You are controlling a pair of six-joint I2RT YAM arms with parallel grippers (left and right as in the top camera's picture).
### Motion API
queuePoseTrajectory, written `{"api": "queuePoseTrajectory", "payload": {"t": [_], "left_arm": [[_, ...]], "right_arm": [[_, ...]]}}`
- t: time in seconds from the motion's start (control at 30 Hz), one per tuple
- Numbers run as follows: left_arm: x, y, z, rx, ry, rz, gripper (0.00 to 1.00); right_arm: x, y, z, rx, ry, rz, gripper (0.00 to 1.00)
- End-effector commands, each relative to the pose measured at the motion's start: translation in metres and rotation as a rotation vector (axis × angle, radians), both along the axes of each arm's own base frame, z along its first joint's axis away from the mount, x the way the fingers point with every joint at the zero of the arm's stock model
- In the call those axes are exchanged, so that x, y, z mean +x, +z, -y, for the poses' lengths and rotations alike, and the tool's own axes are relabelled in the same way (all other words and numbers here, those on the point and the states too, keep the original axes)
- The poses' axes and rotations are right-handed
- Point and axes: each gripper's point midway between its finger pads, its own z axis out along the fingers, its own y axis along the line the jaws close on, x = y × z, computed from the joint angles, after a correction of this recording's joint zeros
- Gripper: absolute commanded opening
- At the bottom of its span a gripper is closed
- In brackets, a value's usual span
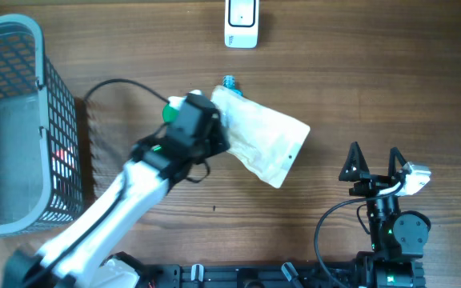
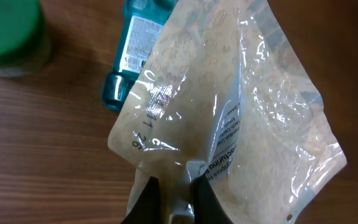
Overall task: Scan the item barcode
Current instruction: 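Lift the paper packet out and set it right of the blue bottle, then move the left gripper back into the basket toward the silver packet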
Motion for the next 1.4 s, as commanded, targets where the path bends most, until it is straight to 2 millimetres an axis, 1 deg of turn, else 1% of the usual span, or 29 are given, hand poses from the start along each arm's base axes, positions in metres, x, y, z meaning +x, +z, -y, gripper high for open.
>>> {"api": "queuePoseTrajectory", "payload": {"t": [0.0,0.07,0.13,0.2,0.23,0.27,0.3,0.33,0.37,0.43,0.5,0.53,0.57,0.6,0.67,0.7,0.73,0.77,0.8,0.83,0.87,0.9,1.0,1.07,1.1,1.13,1.27,1.33,1.37], "left_arm": [[0.004,-0.053,0.002,0.109,0.036,-0.083,0.04],[0.0,-0.081,0.002,0.139,0.051,-0.154,0.04],[-0.004,-0.099,0.002,0.165,0.056,-0.2,0.04],[-0.009,-0.109,0.002,0.18,0.054,-0.232,0.04],[-0.01,-0.109,0.003,0.182,0.05,-0.233,0.18],[-0.011,-0.108,0.005,0.178,0.044,-0.232,0.38],[-0.011,-0.103,0.007,0.17,0.04,-0.22,0.62],[-0.009,-0.095,0.009,0.16,0.037,-0.197,0.86],[-0.008,-0.089,0.01,0.154,0.038,-0.178,1.0],[-0.003,-0.065,0.01,0.129,0.044,-0.116,1.0],[0.003,-0.028,0.009,0.09,0.06,-0.038,1.0],[0.008,0.014,0.003,0.068,0.061,0.06,1.0],[0.012,0.041,-0.004,0.066,0.061,0.134,1.0],[0.014,0.068,-0.013,0.068,0.074,0.2,1.0],[0.015,0.12,-0.044,0.09,0.151,0.317,1.0],[0.014,0.139,-0.058,0.093,0.189,0.353,1.0],[0.01,0.166,-0.084,0.102,0.266,0.399,1.0],[0.005,0.186,-0.108,0.111,0.328,0.43,1.0],[-0.001,0.203,-0.132,0.136,0.379,0.458,1.0],[-0.01,0.22,-0.162,0.171,0.438,0.477,1.0],[-0.017,0.228,-0.181,0.195,0.479,0.481,1.0],[-0.027,0.235,-0.204,0.231,0.536,0.481,1.0],[-0.059,0.248,-0.265,0.343,0.699,0.469,1.0],[-0.078,0.247,-0.295,0.411,0.784,0.441,1.0],[-0.084,0.245,-0.305,0.434,0.814,0.421,1.0],[-0.096,0.241,-0.321,0.461,0.881,0.387,1.0],[-0.121,0.228,-0.359,0.493,1.053,0.283,1.0],[-0.127,0.223,-0.372,0.47,1.129,0.258,1.0],[-0.125,0.221,-0.375,0.442,1.135,0.255,1.0]], "right_arm": [[0.0,0.002,0.002,-0.008,-0.013,0.009,1.0],[0.0,0.002,0.002,-0.008,-0.013,0.009,1.0],[0.0,0.002,0.002,-0.008,-0.013,0.009,1.0],[0.0,0.002,0.002,-0.008,-0.013,0.009,1.0],[0.0,0.002,0.002,-0.008,-0.013,0.009,1.0],[0.0,0.002,0.002,-0.008,-0.013,0.009,1.0],[0.0,0.002,0.002,-0.008,-0.013,0.009,1.0],[0.0,0.002,0.002,-0.008,-0.013,0.009,1.0],[0.0,0.002,0.002,-0.008,-0.013,0.009,1.0],[0.0,0.002,0.002,-0.009,-0.013,0.009,1.0],[0.0,0.002,0.002,-0.008,-0.013,0.009,1.0],[0.0,0.002,0.002,-0.008,-0.013,0.009,1.0],[0.0,0.002,0.002,-0.008,-0.013,0.009,1.0],[0.0,0.002,0.002,-0.008,-0.013,0.009,1.0],[0.0,0.002,0.002,-0.008,-0.013,0.009,1.0],[0.0,0.002,0.002,-0.008,-0.013,0.009,1.0],[0.0,0.002,0.002,-0.008,-0.013,0.009,1.0],[0.0,0.002,0.002,-0.008,-0.013,0.009,1.0],[0.0,0.002,0.002,-0.009,-0.013,0.009,1.0],[0.0,0.002,0.002,-0.008,-0.013,0.009,1.0],[0.0,0.002,0.002,-0.008,-0.013,0.009,1.0],[0.0,0.002,0.002,-0.008,-0.013,0.009,1.0],[0.0,0.002,0.002,-0.009,-0.013,0.009,1.0],[0.0,0.002,0.002,-0.009,-0.013,0.009,1.0],[0.0,0.002,0.002,-0.008,-0.013,0.009,1.0],[0.0,0.002,0.002,-0.008,-0.013,0.009,1.0],[0.0,0.002,0.002,-0.008,-0.013,0.009,1.0],[0.0,0.002,0.002,-0.009,-0.013,0.009,1.0],[0.0,0.002,0.002,-0.008,-0.013,0.009,1.0]]}}
